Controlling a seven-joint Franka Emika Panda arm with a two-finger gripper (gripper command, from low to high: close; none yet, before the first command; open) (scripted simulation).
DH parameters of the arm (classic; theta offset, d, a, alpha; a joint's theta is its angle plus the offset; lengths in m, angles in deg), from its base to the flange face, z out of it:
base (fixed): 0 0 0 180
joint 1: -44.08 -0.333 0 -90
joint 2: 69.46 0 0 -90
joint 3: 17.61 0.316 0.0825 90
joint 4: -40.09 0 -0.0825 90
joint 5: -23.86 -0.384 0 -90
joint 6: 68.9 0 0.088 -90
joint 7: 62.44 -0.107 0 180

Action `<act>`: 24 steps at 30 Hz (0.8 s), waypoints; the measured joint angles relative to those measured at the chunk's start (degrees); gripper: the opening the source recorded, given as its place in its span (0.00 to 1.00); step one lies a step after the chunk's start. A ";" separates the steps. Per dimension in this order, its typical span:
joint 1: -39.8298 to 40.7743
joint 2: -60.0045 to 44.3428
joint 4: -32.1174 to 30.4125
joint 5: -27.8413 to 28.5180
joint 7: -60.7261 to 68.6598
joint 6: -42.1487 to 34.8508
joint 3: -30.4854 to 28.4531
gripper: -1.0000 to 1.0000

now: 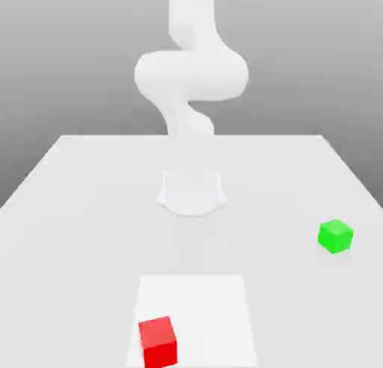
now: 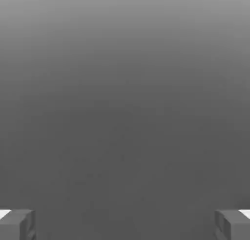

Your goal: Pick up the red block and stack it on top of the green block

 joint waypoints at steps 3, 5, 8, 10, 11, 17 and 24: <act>-1.35 -6.55 -1.02 -1.00 3.29 2.38 -1.92 0.50; -2.15 -10.74 -1.67 -1.70 5.43 3.90 -3.09 0.50; -3.10 -17.00 -2.65 -2.81 8.69 6.17 -4.60 0.50; -3.62 -21.17 -3.28 -3.58 10.86 7.64 -5.49 0.50; -3.82 -23.26 -3.61 -3.97 11.96 8.40 -5.86 0.50; -4.25 -35.72 -5.54 -5.78 18.15 12.91 -7.34 0.50; -3.24 -49.90 -7.88 -4.85 23.21 18.40 -7.88 0.50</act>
